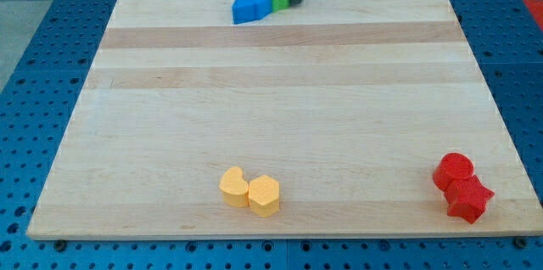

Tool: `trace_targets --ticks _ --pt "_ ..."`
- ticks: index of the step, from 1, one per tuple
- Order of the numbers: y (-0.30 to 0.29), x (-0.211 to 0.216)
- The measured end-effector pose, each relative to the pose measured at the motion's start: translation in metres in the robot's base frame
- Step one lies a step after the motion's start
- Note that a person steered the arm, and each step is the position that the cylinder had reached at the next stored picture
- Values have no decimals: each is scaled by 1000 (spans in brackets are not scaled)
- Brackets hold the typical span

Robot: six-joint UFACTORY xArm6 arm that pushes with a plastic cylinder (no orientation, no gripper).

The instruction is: Move the blue cube in between the blue triangle and green star

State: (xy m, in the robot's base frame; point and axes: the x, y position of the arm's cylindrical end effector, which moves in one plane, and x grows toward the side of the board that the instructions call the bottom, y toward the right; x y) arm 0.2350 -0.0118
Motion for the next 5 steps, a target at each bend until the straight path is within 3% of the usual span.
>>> trace_targets --ticks 1,2,4,5 --pt "-30 69" --pt "-15 74" --pt "111 5" --pt "126 -42"
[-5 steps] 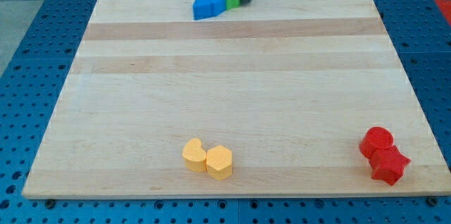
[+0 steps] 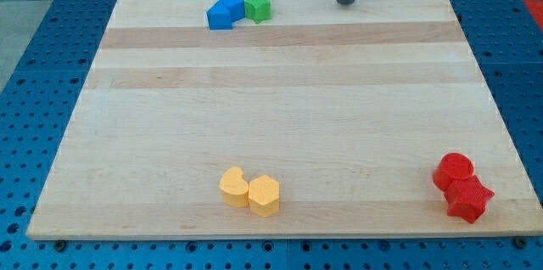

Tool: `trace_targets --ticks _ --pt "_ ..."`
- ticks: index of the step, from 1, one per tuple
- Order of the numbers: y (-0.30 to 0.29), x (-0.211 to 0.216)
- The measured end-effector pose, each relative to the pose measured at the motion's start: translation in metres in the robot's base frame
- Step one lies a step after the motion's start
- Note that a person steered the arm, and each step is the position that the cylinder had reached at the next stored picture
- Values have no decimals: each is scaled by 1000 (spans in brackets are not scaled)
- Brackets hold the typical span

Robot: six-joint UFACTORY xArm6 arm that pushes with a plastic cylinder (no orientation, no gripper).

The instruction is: Move the blue cube in between the blue triangle and green star

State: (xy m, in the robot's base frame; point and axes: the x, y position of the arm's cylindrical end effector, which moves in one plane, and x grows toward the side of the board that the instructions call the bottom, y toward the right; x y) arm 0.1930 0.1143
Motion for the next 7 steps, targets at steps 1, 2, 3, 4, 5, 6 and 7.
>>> trace_targets --ticks 1,2,3,4,5,6,7 --pt "0 0" --pt "0 79" --pt "-84 193" --pt "-241 234" --pt "-406 214" --pt "-419 207" --pt "-419 197"
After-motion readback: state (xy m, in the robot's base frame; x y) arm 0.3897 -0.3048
